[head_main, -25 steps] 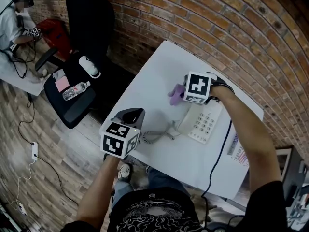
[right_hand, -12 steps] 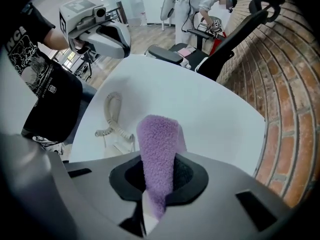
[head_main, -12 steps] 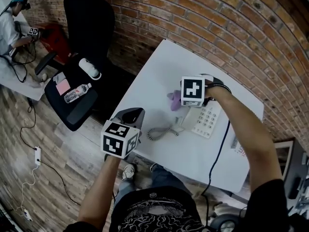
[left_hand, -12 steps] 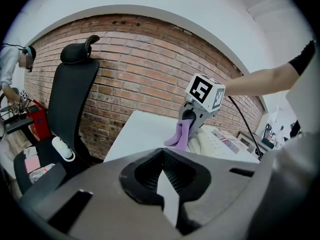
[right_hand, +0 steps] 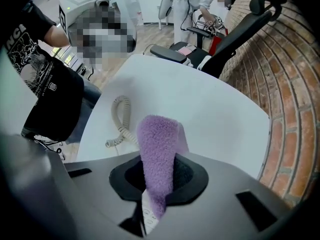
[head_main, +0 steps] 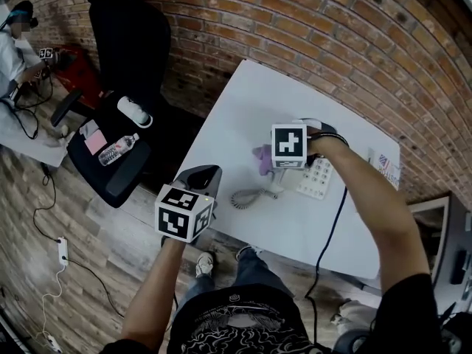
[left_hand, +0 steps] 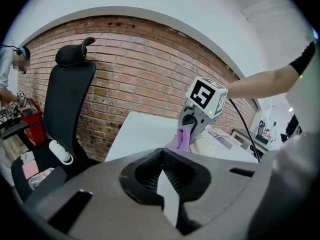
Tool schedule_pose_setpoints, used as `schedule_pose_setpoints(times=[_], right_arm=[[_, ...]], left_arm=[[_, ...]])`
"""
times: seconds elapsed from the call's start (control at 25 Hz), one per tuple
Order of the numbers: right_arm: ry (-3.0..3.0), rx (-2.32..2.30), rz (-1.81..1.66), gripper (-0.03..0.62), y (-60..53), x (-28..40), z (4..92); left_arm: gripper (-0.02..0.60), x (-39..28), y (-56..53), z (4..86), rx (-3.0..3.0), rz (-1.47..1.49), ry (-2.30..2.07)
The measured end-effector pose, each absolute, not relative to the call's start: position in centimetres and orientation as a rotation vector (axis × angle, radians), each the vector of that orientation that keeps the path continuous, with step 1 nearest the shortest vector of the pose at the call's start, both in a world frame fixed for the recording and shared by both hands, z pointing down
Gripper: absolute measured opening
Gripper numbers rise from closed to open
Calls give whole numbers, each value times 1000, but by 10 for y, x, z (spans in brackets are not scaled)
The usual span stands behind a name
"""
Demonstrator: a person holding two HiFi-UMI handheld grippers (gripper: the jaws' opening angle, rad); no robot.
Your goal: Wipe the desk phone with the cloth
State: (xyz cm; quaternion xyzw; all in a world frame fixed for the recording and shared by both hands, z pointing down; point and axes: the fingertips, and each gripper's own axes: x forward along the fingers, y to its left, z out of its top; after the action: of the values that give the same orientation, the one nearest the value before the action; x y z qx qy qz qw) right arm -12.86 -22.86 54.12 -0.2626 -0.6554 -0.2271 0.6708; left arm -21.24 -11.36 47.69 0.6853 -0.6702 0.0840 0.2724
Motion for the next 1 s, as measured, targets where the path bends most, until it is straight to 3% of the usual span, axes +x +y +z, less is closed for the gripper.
schedule_pose_setpoints(times=[1.0], right_arm=[[-1725,-296,-241,48,-164,-111,546]], left_arm=[[6,-200,-70,468,2023,315,-1673]])
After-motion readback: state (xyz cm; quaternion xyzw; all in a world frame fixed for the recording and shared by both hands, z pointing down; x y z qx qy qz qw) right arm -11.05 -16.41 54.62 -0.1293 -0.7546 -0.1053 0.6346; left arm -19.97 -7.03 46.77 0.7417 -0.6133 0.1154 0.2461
